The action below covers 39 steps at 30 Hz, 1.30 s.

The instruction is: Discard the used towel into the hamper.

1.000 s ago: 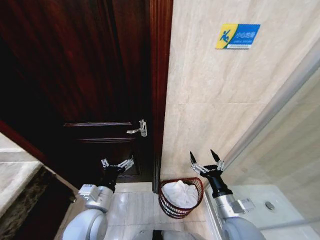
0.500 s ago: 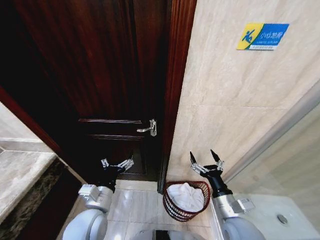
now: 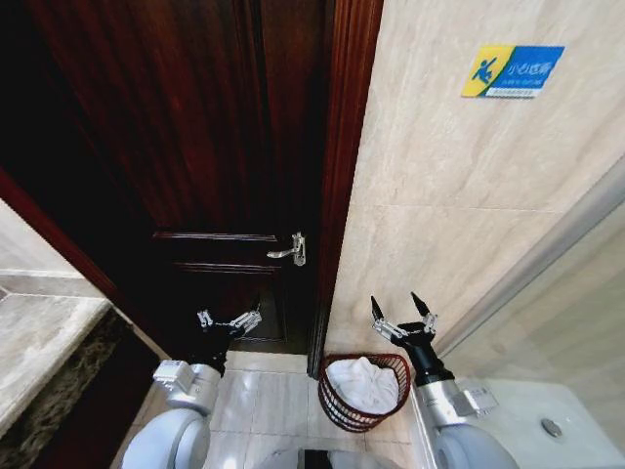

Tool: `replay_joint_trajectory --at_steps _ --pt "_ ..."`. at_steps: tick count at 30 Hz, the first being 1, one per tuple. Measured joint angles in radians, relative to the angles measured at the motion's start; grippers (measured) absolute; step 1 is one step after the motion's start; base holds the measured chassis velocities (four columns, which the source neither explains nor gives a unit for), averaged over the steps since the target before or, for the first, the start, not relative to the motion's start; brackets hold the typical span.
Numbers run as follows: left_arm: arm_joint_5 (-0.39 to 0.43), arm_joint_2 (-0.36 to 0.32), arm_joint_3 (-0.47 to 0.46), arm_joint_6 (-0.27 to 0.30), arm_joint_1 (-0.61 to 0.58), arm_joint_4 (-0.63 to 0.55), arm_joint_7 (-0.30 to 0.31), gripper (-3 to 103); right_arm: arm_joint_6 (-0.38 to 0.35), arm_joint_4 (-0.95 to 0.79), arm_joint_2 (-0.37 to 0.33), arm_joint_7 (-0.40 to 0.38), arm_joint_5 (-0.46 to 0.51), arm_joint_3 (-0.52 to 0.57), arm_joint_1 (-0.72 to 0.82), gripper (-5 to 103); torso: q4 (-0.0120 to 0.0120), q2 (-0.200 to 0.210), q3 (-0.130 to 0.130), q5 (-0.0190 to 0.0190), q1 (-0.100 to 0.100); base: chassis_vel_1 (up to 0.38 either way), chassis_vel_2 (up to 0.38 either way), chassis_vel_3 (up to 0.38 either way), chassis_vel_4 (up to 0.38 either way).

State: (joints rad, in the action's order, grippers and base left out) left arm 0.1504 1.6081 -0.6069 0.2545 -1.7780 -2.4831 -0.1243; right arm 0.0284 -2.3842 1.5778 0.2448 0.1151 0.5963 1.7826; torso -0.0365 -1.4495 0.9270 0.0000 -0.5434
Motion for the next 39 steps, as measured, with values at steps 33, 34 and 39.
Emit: replay_joint_trajectory --at_steps 33,34,39 --pt "0.0 0.0 0.0 0.0 0.0 0.0 0.0 100 0.0 0.0 0.0 0.0 0.0 0.0 0.0 100 0.0001 0.0 0.0 -0.0001 0.0 0.065 -0.068 -0.064 0.071" --pt "0.0 0.0 0.0 0.0 0.0 0.0 0.0 100 0.0 0.0 0.0 0.0 0.0 0.0 0.0 100 0.0 0.0 0.0 0.0 0.0 0.115 -0.106 -0.135 0.111" --pt "0.0 0.0 0.0 0.0 0.0 0.0 0.0 100 0.0 0.0 0.0 0.0 0.0 0.0 0.0 100 0.0 0.0 0.0 -0.0001 0.0 0.133 -0.121 -0.123 0.128"
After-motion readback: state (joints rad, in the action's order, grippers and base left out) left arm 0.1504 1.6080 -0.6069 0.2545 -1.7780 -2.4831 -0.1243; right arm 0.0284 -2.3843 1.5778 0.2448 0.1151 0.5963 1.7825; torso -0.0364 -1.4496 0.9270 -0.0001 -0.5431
